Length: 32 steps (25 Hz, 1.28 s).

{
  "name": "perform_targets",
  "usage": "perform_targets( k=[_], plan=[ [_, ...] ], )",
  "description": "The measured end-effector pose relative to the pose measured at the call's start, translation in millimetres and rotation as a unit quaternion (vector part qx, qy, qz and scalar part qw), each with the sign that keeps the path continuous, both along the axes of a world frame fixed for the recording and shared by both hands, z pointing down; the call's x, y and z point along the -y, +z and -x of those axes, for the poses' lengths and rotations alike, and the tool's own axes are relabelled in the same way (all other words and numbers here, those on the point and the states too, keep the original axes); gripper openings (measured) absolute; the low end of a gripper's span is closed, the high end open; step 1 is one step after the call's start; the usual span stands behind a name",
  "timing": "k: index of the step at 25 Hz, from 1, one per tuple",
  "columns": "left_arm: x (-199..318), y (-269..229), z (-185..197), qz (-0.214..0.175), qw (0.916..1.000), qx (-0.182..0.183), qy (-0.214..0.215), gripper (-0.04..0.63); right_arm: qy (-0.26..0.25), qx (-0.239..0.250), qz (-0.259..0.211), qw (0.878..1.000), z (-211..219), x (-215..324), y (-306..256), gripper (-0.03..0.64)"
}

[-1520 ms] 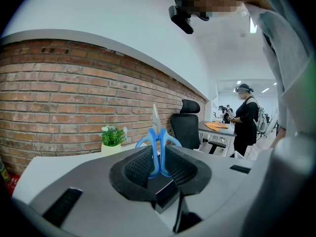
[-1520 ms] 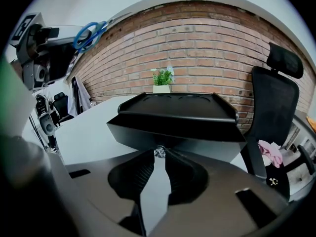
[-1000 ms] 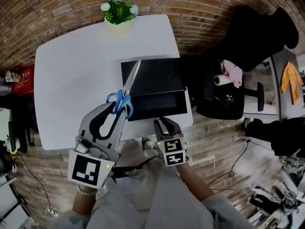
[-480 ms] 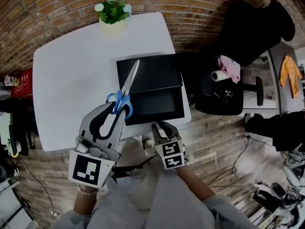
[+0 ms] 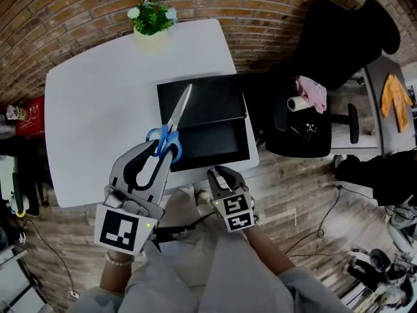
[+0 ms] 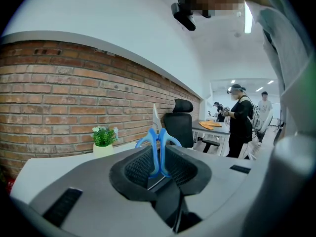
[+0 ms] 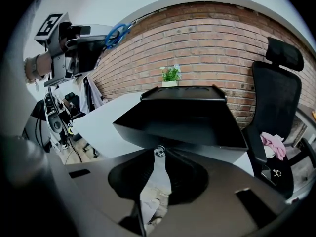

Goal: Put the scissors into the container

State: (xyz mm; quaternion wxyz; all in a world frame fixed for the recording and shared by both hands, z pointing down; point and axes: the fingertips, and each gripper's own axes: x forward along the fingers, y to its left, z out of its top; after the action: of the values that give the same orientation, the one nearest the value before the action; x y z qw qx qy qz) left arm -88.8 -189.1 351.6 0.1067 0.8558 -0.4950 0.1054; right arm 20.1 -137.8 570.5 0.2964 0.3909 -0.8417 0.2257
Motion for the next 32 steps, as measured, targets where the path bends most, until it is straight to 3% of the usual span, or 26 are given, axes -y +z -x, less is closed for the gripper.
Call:
perform_targets(
  k=[12,17,24,32],
  plan=[
    [8.4,15.4,-27.0,0.006,0.9986,0.021,0.047,0.097,0.048,0.044,-0.078,0.995,-36.5,4.6,-66.7,0.061],
    [11.8,35.2,-42.5,0.015,0.995,0.05,0.085,0.095,0.08,0.041,-0.102,0.991,-58.9,11.6,-87.0,0.061],
    [7.5,85.3,-63.1,0.041,0.9774,0.13,0.162,0.097,0.122,0.051,-0.133,0.982,-81.7,19.3,-116.7,0.061],
    [6.9,143.1,-81.1,0.078,0.9458,0.209,0.236,0.097,0.152,0.051,-0.147,0.976,-97.6,19.0,-129.8,0.061]
  ],
)
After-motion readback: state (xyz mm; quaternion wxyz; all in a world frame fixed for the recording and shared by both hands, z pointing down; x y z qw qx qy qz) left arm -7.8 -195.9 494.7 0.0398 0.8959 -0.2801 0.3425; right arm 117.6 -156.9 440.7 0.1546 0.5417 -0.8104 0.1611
